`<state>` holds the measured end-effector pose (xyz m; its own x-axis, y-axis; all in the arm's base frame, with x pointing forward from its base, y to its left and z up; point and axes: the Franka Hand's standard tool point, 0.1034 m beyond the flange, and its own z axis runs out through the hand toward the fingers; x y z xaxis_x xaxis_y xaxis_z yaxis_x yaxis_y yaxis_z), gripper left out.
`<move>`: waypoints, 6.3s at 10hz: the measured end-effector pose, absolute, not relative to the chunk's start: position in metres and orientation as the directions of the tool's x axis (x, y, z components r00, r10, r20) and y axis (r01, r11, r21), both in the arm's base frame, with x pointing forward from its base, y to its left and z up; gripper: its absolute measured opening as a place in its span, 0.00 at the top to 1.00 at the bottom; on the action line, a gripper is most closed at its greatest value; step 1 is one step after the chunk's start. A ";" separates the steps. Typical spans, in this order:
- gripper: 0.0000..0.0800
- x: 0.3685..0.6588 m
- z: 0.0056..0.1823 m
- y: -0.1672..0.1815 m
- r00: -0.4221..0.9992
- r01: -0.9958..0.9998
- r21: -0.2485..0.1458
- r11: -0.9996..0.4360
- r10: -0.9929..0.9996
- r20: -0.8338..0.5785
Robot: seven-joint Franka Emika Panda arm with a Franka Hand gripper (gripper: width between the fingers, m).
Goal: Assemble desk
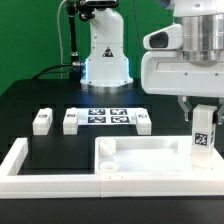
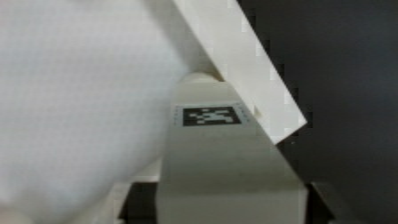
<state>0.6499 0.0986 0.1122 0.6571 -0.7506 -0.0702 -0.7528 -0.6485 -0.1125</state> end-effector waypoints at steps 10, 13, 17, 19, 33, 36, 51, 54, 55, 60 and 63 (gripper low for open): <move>0.31 0.645 0.107 0.099 0.458 -0.888 -0.107 -0.446 -0.879 -0.132; 0.20 0.648 0.107 0.102 0.669 -0.742 -0.133 -0.657 -0.737 -0.096; 0.19 0.652 0.109 0.101 0.959 -0.280 -0.110 -0.954 -0.282 -0.002; 0.19 0.656 0.111 0.102 0.990 -0.140 -0.105 -0.985 -0.143 0.019; 0.63 0.657 0.112 0.101 0.104 -0.995 -0.001 -0.105 -0.985 -0.141; 0.63 0.656 0.109 0.099 0.012 -1.000 0.002 -0.012 -0.989 -0.145; 0.19 0.654 0.105 0.105 0.986 -0.169 -0.085 -0.982 -0.168 -0.009; 0.64 0.653 0.104 0.104 0.968 -0.252 -0.082 -0.964 -0.251 -0.018; 0.64 0.653 0.104 0.103 0.944 -0.330 -0.080 -0.941 -0.329 -0.024; 0.64 0.652 0.104 0.103 0.729 -0.684 -0.061 -0.727 -0.681 -0.065; 0.64 0.652 0.103 0.104 0.348 -0.937 -0.041 -0.346 -0.925 -0.151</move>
Offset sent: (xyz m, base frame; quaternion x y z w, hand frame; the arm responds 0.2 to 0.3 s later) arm 0.0193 -0.0101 0.0136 0.1605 -0.0067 0.3320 0.9295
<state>0.6522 0.1040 0.1035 0.3478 -0.9253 -0.1513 -0.9375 -0.3457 -0.0411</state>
